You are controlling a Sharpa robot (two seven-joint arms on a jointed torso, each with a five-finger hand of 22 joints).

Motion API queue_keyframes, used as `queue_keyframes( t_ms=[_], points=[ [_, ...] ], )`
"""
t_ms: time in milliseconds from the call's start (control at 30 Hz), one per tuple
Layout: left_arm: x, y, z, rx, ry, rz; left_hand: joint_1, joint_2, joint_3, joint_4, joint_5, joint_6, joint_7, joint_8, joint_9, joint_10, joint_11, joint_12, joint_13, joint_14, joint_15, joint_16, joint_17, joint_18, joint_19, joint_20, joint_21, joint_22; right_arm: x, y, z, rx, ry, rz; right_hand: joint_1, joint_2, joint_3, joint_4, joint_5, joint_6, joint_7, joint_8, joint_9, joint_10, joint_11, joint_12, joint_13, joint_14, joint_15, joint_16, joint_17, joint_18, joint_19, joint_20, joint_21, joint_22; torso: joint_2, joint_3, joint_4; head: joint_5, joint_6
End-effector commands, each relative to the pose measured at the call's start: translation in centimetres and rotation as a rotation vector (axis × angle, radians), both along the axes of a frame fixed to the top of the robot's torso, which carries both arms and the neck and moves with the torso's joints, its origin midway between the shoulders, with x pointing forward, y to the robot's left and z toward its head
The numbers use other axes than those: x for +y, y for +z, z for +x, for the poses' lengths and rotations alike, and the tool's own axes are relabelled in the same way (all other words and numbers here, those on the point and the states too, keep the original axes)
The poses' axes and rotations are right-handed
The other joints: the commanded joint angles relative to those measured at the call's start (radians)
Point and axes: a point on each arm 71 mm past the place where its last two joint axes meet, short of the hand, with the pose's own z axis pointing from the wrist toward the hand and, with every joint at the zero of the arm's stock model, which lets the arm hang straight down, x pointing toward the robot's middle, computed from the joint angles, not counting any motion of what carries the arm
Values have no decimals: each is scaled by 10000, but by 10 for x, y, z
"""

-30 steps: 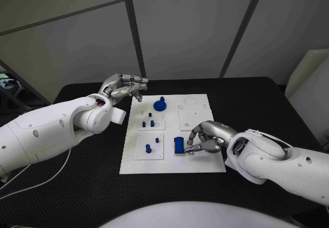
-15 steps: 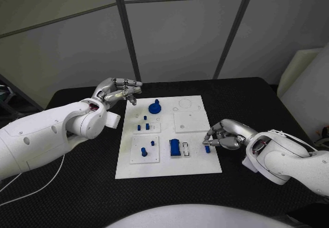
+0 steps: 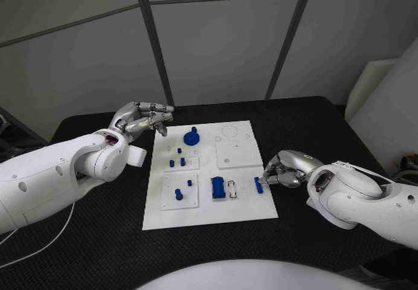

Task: Assemble the parts on the task board

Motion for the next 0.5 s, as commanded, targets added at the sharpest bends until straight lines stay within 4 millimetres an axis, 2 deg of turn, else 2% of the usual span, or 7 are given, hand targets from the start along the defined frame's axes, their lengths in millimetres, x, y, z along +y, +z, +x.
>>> queue_keyframes(
  t_ms=[33,133,500],
  points=[
    [-1,2,0,-179,-46,-56,-73,-7,-9,52,1,-73,11,69,-10,-70,10,39,16,-71,30,14,-15,-112,-45,-3,-52,-4,-1,-2,0,59,-26,-707,-58,-78,-81,-9,24,86,2,-57,-15,67,-33,69,30,728,29,-37,1249,62,16,-46,-3,1,-2,0,11,9,-27],
    [-1,2,0,-179,-44,-55,-73,-7,-9,52,1,-73,11,69,-10,-70,10,39,16,-71,30,14,-15,-112,-45,-3,-52,-4,3,-3,1,125,97,-763,-90,-113,-115,11,22,124,-5,-67,-21,101,-37,133,80,731,27,-29,1263,59,25,-48,5,13,-2,-9,7,20,-42],
    [-1,2,0,-177,-54,-60,-73,-7,-9,52,1,-73,11,69,-10,-70,10,39,16,-71,30,14,-15,-112,-45,-3,-52,-4,12,-12,-1,477,485,-874,-143,-181,-176,42,-5,174,-15,-87,-30,132,-43,194,131,733,22,-28,1268,59,26,-53,-1,11,-6,-3,7,21,-66]
  ],
)
